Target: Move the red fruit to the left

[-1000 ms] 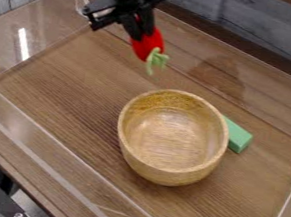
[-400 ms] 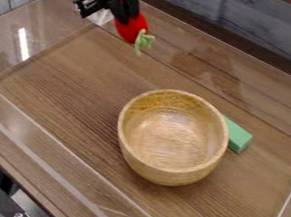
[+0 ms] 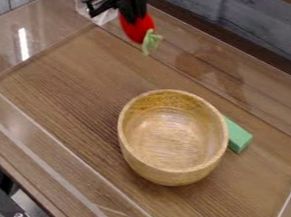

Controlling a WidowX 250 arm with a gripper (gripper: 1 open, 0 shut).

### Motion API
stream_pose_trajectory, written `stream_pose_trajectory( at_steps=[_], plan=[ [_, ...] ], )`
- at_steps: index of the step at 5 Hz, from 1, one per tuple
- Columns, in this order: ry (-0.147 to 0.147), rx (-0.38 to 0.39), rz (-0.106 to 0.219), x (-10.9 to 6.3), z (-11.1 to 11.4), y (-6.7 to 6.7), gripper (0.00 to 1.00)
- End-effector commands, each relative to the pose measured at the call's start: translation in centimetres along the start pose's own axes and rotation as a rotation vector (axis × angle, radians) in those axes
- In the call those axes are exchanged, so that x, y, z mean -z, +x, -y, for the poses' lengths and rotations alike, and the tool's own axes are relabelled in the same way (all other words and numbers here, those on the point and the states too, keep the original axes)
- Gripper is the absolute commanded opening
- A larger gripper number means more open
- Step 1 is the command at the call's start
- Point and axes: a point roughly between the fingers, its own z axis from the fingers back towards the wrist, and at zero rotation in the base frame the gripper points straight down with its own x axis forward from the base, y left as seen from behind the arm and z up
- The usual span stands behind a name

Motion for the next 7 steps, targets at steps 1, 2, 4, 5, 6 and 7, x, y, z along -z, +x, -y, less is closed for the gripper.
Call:
stream_pose_trajectory(
  at_steps=[1,2,4,5,6,7],
  plan=[
    [-0.052,0.0,0.061,-1.4,1.7,1.4,0.0],
    [-0.039,-0.019,0.077,-1.0,0.4,3.3,0.0],
    [-0.022,-0.013,0.094,0.2,-2.5,6.5,0.0],
    [-0.024,0.016,0.092,1.0,-3.2,8.0,0.0],
    [-0.01,-0.013,0.118,1.6,-4.0,8.9,0.0],
    [0.006,-0.045,0.143,2.3,-4.4,9.8,0.0]
  ],
)
